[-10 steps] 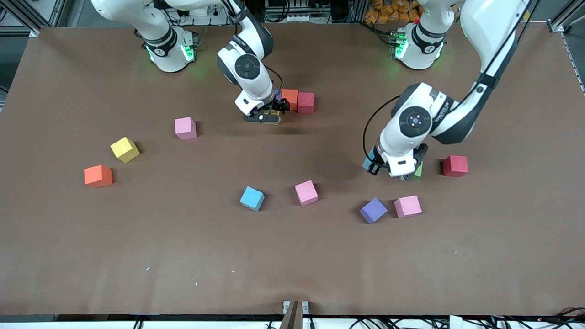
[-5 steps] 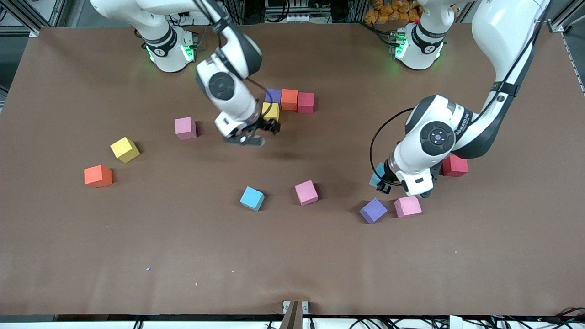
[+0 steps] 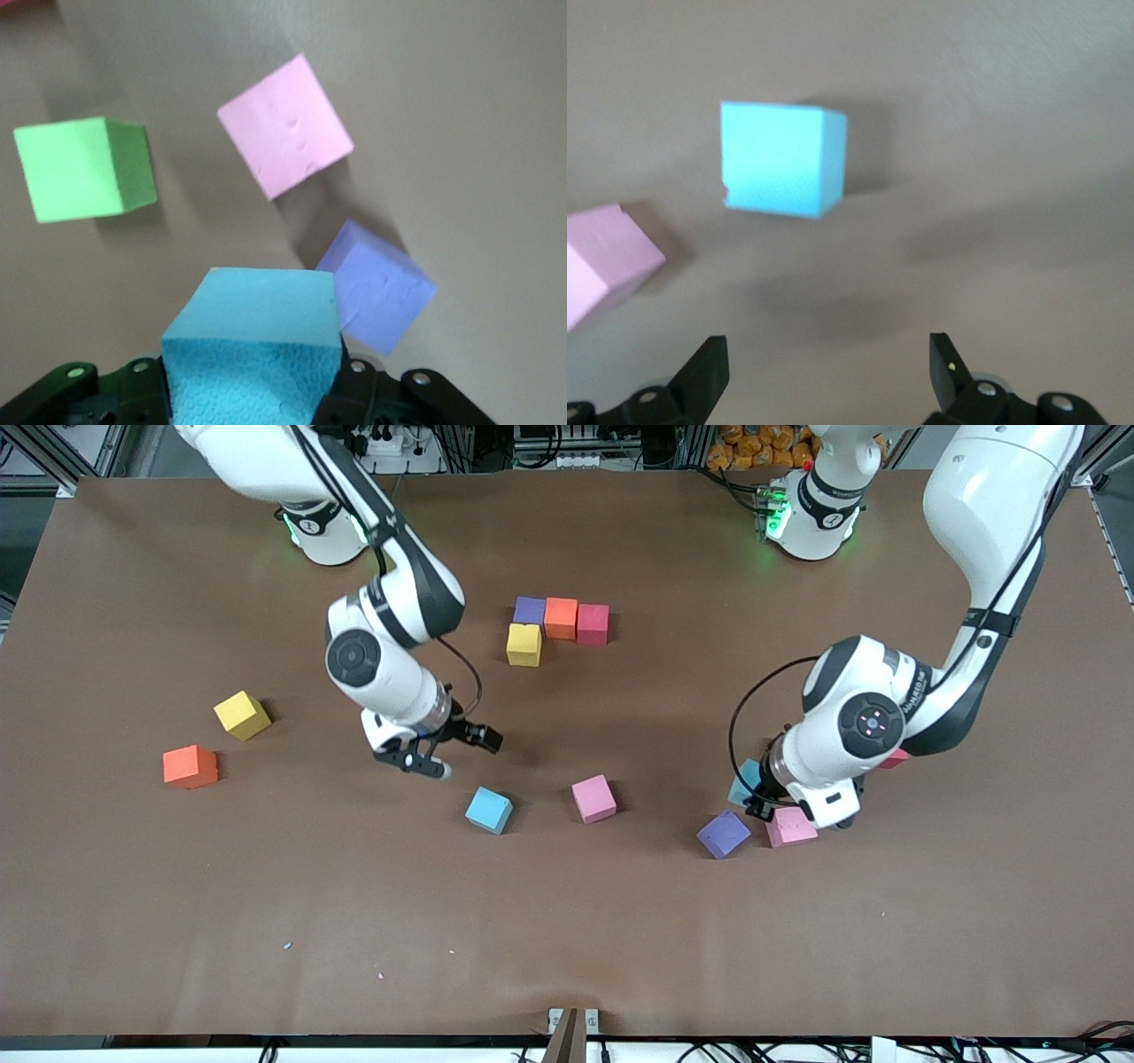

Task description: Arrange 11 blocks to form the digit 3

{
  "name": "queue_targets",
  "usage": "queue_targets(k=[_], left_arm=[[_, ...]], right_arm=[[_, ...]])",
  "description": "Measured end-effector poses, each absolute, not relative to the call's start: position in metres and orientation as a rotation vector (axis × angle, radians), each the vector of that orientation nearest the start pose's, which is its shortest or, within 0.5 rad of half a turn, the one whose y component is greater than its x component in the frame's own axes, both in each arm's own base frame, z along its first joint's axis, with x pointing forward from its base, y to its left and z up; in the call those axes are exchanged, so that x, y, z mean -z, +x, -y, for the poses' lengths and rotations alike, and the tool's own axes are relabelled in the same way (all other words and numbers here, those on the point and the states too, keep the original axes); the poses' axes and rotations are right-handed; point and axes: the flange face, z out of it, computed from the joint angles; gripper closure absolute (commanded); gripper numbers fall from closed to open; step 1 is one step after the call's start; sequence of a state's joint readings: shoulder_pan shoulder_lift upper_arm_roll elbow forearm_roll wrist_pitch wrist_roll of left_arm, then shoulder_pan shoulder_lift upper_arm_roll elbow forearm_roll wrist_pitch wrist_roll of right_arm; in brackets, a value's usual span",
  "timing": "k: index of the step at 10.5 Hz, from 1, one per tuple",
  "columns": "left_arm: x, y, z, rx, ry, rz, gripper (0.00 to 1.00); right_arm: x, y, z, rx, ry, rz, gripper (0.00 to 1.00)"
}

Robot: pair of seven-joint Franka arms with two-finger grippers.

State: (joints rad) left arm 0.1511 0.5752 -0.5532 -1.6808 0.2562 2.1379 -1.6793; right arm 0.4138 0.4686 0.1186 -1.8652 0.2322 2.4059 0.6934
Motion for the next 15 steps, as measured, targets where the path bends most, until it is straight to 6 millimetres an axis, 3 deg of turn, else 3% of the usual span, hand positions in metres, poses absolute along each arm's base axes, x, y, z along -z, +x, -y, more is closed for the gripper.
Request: queue_targets(k=[5,8,9,10,12,13,15], left_arm=[[-0.310,0.651,0.200,-0.099,-2.594,1.835,1.00],[-0.310,0.653,0.198,-0.095,-2.588,1.841,1.00],[-0.310,0.653,0.197,-0.096,-2.586,1.841,1.00],[-0.309,0.653,0.196,-0.099,-2.582,1.839,1.00],[-0.314,0.657,0.193,-0.086,-2.580,1.851,1.00],[-0.317,0.660,0.191,-0.074,-2.580,1.859,1.00],[-0.317,0.663,0.183,-0.060,-2.567,1.868,1.00]], right_arm=[[-0.246,0.629,-0.333,-0.025,-2.826,-0.597,0.02],[-0.225,0.646,-0.340,-0.021,-2.821,-0.638,0.05],[-0.214,0.645,-0.343,-0.009,-2.854,-0.622,0.12],[-0.203,0.643,-0.346,0.012,-2.906,-0.592,0.25],[-0.186,0.638,-0.345,0.016,-2.981,-0.556,0.78],[-0.184,0.638,-0.342,-0.010,-3.006,-0.554,0.98],[-0.190,0.640,-0.341,-0.048,-3.032,-0.542,1.00]])
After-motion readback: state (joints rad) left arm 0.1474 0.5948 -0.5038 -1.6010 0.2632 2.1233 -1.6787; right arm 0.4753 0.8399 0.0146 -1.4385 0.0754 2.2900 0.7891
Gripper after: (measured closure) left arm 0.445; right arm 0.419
